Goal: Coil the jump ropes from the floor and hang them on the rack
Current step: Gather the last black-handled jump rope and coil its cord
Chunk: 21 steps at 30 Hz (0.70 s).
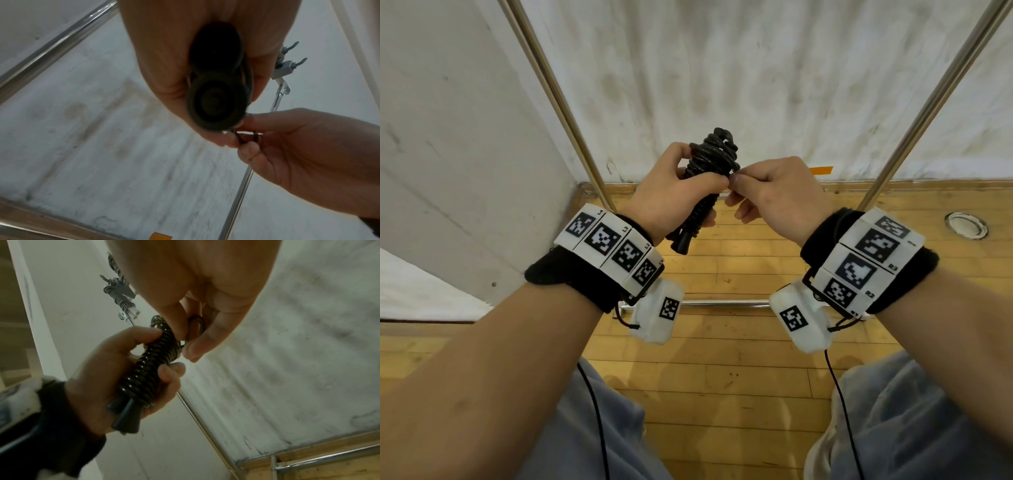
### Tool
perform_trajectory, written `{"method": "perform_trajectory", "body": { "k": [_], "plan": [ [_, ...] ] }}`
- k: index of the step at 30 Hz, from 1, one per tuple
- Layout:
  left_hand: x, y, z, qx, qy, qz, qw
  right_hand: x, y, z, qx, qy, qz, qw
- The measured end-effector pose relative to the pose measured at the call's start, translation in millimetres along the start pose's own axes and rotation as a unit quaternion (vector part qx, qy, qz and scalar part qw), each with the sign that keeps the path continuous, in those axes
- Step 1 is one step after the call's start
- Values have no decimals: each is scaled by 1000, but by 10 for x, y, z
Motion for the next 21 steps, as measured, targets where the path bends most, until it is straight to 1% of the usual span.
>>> {"method": "perform_trajectory", "body": {
  "k": [2,6,8,11,13,17,21],
  "plan": [
    [1,3,24,8,13,3,1000,10,5,18,3,14,2,1000],
    [1,9,28,-19,15,19,1000,23,8,45,24,49,8,998],
    [8,14,32,-31,19,23,999,33,-4,67,34,50,2,998],
    [-1,9,39,-72,21,44,996,31,-9,45,3,58,-4,998],
    [-12,4,47,-88,18,54,995,33,-4,14,-21,56,-5,998],
    [-31,-21,62,-65,-30,40,997,62,-24,-34,-42,55,-18,997],
    [-1,-40,91,-65,-24,38,997,70,-45,-57,-50,46,-23,997]
  ]
}}
Point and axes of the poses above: each hand's wrist, its own y-axis towards the middle knuckle, its own z-axis out of the palm, x = y × z, the point moved 5 cm from there along y, towards the middle knuckle, and after that the axes turned 8 degrees about -z, right-handed, at the moved point
